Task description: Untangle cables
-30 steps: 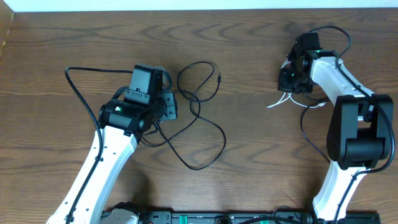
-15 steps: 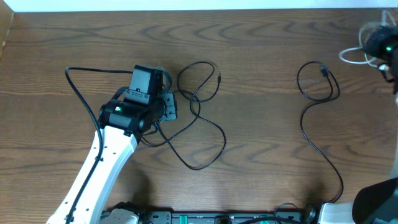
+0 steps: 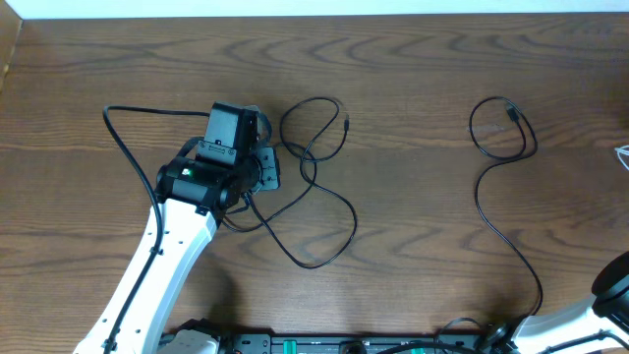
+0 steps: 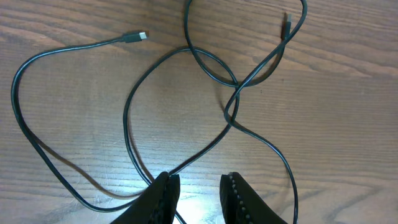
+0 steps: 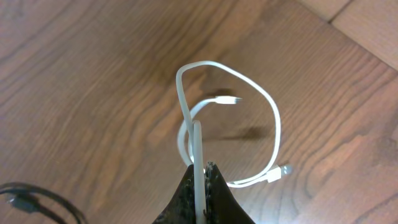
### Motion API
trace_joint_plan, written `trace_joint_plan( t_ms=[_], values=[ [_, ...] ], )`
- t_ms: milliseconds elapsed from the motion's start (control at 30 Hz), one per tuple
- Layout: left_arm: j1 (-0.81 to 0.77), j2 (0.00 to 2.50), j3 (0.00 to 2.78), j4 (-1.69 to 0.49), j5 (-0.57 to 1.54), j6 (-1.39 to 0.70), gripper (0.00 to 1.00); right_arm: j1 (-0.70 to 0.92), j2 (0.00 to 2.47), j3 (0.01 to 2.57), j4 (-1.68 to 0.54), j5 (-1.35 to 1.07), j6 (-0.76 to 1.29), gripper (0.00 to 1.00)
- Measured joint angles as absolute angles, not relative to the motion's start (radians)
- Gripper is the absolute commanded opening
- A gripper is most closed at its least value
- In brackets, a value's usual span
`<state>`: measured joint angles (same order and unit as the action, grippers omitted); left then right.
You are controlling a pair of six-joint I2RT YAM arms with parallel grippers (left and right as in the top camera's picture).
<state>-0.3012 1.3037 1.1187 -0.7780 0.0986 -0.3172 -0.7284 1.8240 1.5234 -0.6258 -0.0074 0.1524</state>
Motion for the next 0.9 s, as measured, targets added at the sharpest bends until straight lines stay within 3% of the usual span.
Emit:
trace_joint_plan(
  t_ms=[67,100,133,433,567,700,900],
  values=[
    [-0.301,1.304,1.119,-0.778,0.099,-0.317,0.28,-0.734,1.825,1.523,-0.608,-0.008,0.154,0.49],
    [-0.301,1.304,1.119,-0.778,0.099,-0.317,0.28,-0.734,1.825,1.523,-0.609,-0.009,0.154,0.58],
    [-0.301,1.304,1.119,-0.778,0.099,-0.317,0.28,-0.734,1.825,1.523,-0.611,-0.010,0.155,0.61],
    [-0.301,1.304,1.119,-0.778,0.099,-0.317,0.28,-0.710,1.825,1.523,-0.663,-0.249,0.155,0.68],
    [-0.301,1.304,1.119,-0.778,0.099,-0.317,0.29,-0.563,1.826,1.525,-0.916,-0.366,0.099,0.70],
    [-0.301,1.305,1.119,-0.782,0.099,-0.317,0.29,-0.409,1.826,1.524,-1.081,-0.292,0.071,0.73],
    [-0.301,1.306,1.119,-0.806,0.099,-0.317,0.29,-0.223,1.826,1.400,-0.985,-0.136,0.194,0.67]
  ],
)
